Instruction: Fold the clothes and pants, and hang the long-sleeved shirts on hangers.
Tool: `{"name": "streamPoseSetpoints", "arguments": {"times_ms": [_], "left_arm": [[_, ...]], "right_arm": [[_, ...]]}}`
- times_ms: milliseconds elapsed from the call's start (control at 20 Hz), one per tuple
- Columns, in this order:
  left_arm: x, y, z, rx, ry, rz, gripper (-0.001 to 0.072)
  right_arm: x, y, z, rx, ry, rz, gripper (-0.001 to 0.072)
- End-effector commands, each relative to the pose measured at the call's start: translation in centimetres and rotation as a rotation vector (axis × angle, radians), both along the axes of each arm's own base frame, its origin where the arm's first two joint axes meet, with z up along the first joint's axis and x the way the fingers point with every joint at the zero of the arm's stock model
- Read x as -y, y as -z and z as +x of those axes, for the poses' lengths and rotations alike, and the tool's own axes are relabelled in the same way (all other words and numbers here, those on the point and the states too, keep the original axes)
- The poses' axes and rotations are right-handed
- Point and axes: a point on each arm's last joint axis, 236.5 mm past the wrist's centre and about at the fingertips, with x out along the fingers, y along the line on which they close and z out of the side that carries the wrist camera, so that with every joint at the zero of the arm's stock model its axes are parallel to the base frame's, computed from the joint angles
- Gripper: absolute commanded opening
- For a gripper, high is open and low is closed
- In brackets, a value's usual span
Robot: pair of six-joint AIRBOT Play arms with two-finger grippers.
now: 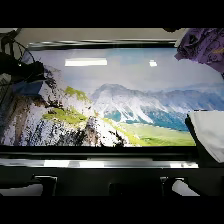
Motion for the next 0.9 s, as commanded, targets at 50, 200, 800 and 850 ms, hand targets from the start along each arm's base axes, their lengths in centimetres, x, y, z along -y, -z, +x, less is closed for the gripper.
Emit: {"name": "streamPoseSetpoints", "arguments": {"times_ms": [50, 200, 800, 850], "left_arm": [[0.0, 0.0, 0.0, 0.0, -0.001, 0.0, 0.0018], [0.0, 0.0, 0.0, 0.0, -0.001, 0.0, 0.0018], [-2.0, -1.0, -1.3, 0.049, 0.075, 0.09, 0.0017], [-2.4, -0.6, -2.1, 0.048, 0.067, 0.111, 0.0016]], "right_arm": [[0.1, -0.2, -0.3, -0.011, 0.004, -0.007, 0.0184], [0.3, -0.1, 0.6, 0.025, -0.008, -0.011, 0.0464], [-22.0, -6.3, 26.1, 0.749, -0.915, 0.307, 0.0035], [-25.8, -6.8, 26.5, 0.764, -1.018, 0.337, 0.0035]]}}
